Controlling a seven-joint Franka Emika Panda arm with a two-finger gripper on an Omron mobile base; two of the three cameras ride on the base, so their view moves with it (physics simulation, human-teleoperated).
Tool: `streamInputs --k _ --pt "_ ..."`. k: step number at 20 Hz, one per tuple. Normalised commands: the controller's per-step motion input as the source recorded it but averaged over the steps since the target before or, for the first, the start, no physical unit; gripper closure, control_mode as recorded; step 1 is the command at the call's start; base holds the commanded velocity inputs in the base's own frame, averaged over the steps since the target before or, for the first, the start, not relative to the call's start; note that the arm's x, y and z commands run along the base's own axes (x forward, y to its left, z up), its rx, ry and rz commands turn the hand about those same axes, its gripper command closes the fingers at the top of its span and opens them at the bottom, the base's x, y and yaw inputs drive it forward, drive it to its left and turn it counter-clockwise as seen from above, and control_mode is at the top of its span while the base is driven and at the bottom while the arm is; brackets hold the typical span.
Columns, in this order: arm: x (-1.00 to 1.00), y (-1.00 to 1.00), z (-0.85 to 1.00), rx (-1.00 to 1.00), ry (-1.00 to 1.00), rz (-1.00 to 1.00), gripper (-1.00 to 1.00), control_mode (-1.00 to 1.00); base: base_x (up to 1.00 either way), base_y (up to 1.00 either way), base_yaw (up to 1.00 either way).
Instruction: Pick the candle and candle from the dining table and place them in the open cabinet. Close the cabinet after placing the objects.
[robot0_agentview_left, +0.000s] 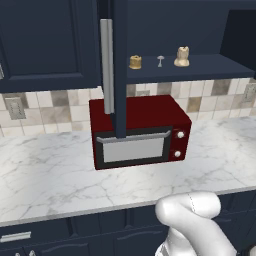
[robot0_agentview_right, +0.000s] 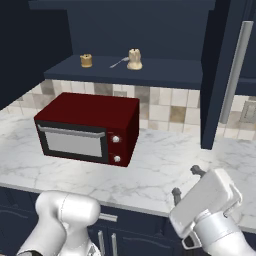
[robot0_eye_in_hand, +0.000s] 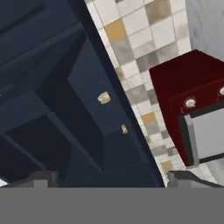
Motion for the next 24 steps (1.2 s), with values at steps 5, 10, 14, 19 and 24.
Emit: streamInputs --k 5,10,14,19,24 --pt "0.31 -0.35 0.00 0.11 0.00 0.13 -1.00 -1.00 0.00 0.00 0.00" --pt "0.33 -0.29 0.00 0.09 0.00 0.13 -1.00 -1.00 0.00 0.00 0.00" --pt "0.33 -0.26 0.00 0.08 0.00 0.14 -1.00 -1.00 0.00 0.00 0.00" --pt "0.34 -0.17 0.00 0.07 0.00 0.13 -1.00 -1.00 0.00 0.00 0.00" --pt "0.31 -0.20 0.00 0.11 0.00 0.12 -1.00 -1.00 0.00 0.00 0.00"
